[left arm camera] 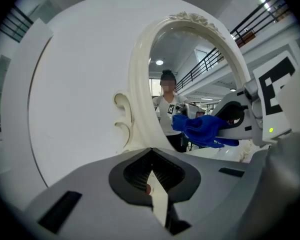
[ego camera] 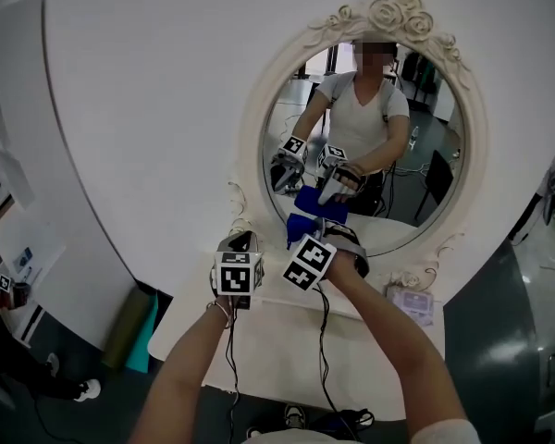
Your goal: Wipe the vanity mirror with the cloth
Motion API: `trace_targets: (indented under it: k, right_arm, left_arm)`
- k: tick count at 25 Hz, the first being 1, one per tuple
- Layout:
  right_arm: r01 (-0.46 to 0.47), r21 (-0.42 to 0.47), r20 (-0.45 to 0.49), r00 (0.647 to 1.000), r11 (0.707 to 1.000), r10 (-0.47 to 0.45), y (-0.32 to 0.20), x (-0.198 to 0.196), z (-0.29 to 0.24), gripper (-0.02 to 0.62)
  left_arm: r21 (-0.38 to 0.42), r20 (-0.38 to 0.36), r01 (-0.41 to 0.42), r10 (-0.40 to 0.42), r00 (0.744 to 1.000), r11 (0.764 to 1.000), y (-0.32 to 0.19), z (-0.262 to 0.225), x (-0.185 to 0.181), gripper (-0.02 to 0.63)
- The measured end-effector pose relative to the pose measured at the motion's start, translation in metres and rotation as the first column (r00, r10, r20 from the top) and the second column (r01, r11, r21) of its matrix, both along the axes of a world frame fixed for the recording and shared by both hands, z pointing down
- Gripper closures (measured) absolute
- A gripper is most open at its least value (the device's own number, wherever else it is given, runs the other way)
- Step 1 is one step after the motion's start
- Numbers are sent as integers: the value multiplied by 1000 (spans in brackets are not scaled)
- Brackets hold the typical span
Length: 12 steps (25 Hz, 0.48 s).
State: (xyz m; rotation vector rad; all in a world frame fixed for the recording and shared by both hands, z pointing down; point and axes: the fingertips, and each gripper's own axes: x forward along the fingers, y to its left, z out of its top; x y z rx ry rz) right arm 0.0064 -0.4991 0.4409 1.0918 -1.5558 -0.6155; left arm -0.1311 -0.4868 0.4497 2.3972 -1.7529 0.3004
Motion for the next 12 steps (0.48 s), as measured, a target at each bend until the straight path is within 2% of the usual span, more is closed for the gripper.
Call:
trace_targets:
  k: [3, 6, 9, 12]
  right_arm:
    - [5, 78, -23, 1000, 997, -3, 2, 15, -55, 529]
    - [-16, 166, -14, 1000, 986, 18, 5, 38, -118, 529]
    - [-40, 290, -28, 998, 956, 50, 8, 63, -192, 529]
    - [-43, 399, -45, 997, 916, 66, 15, 77, -259, 529]
  left_arm:
    - [80, 18, -12, 10, 1000, 997, -6, -46, 16, 601]
    - [159, 18, -56, 54, 998, 986, -9, -97, 39, 600]
    - [249, 17, -107, 106, 994, 963, -13, -155, 65, 600]
    - [306, 25, -133, 132, 991, 943, -13, -208, 78, 601]
